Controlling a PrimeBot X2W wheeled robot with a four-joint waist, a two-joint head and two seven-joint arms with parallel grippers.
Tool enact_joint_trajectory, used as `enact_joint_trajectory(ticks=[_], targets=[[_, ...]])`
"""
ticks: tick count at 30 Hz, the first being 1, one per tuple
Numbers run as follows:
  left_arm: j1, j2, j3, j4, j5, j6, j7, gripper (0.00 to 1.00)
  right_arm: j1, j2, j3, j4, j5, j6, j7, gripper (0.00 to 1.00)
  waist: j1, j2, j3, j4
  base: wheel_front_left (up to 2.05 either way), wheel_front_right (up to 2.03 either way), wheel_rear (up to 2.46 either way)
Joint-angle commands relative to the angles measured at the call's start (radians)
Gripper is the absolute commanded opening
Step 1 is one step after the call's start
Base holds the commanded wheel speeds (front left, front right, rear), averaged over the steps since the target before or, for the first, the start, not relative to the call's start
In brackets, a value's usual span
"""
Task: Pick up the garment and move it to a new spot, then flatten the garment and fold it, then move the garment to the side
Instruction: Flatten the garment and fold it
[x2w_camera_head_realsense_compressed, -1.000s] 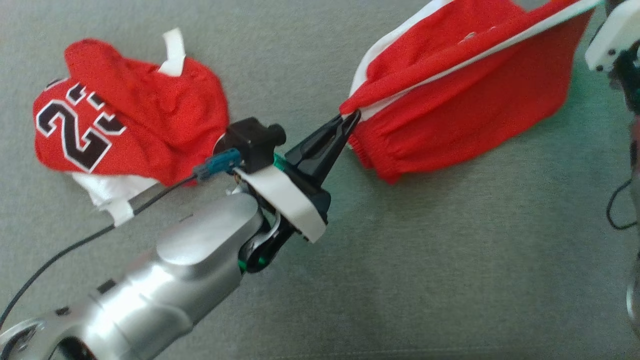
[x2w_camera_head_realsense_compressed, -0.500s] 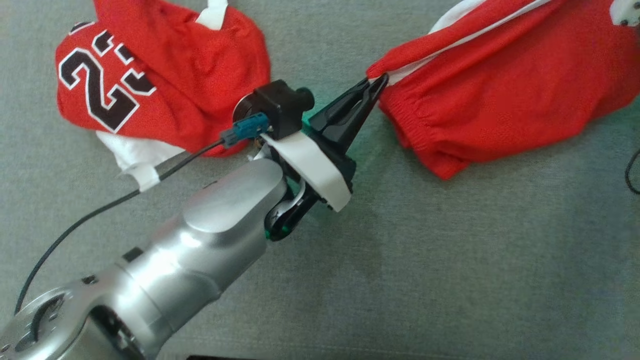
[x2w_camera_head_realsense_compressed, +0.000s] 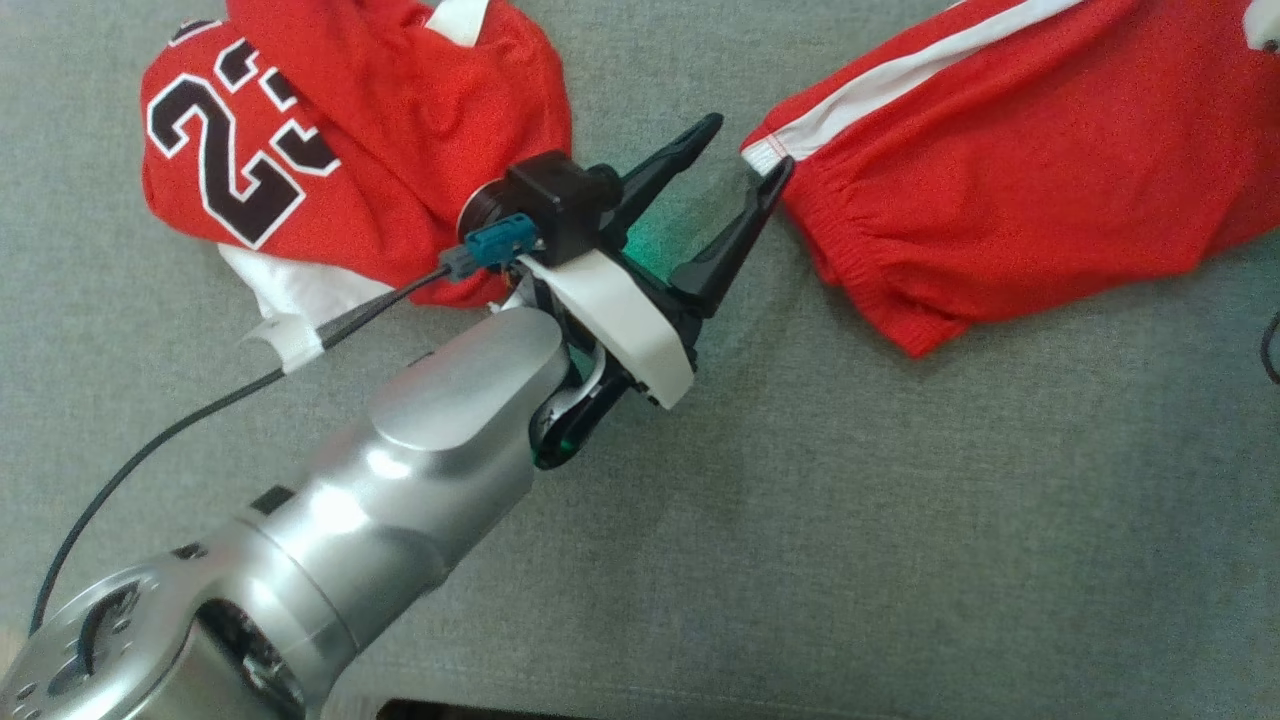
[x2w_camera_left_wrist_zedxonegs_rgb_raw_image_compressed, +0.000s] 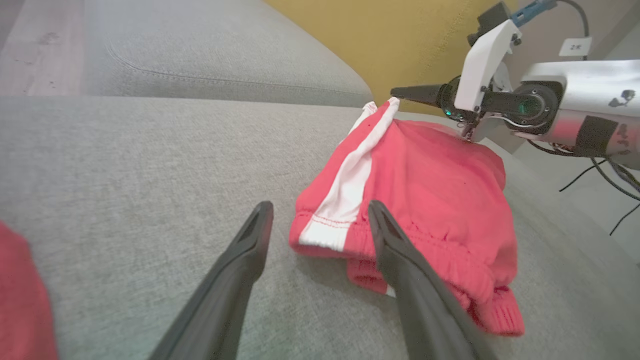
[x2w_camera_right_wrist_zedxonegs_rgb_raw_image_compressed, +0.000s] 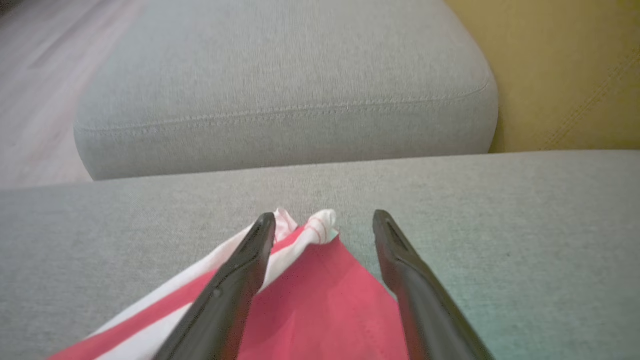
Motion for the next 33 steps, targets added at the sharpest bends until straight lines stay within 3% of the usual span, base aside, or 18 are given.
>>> enact_joint_trajectory(ticks=[1,6,13,18,24,27,28,33], targets=[[-0.021,0.019,0.032,-0.009,0.007,-0.002,-0.016,1.0,-0.037,0.007,-0.007,-0.025,-0.003,-0.001,-0.025,1.0,0.0,0.0001,-0.023,-0.009,0.0,0.0,0.0],[0.003,0.054,0.08,0.007,0.019,0.016,-0.02,1.0,-0.032,0.036,-0.018,0.002,0.021,-0.001,-0.099,1.0,0.0,0.0001,-0.085,-0.045,0.0,0.0,0.0],[0.061,0.118,0.267,-0.089,0.117,0.065,-0.02,1.0,-0.015,0.083,0.055,0.021,0.107,-0.001,-0.251,1.0,0.0,0.0001,-0.169,-0.1,0.0,0.0,0.0],[0.159,0.167,0.453,-0.216,0.289,0.17,-0.021,1.0,0.045,0.141,0.187,-0.013,0.232,-0.001,-0.352,1.0,0.0,0.0001,-0.236,-0.143,0.0,0.0,0.0],[0.349,0.188,0.622,-0.349,0.454,0.269,-0.021,1.0,0.259,0.173,0.368,-0.219,0.438,-0.001,-0.374,1.0,0.0,0.0001,-0.314,-0.18,0.0,0.0,0.0],[0.448,0.193,0.673,-0.391,0.512,0.29,-0.021,1.0,0.414,0.17,0.416,-0.383,0.525,-0.001,-0.374,1.0,0.0,0.0001,-0.342,-0.192,0.0,0.0,0.0],[0.518,0.185,0.709,-0.411,0.531,0.298,-0.021,1.0,0.529,0.17,0.433,-0.479,0.559,-0.001,-0.374,1.0,0.0,0.0001,-0.357,-0.197,0.0,0.0,0.0],[0.683,0.153,0.774,-0.433,0.569,0.3,-0.021,1.0,0.798,0.175,0.441,-0.655,0.538,-0.001,-0.375,1.0,0.0,0.0001,-0.377,-0.204,0.0,0.0,0.0]])
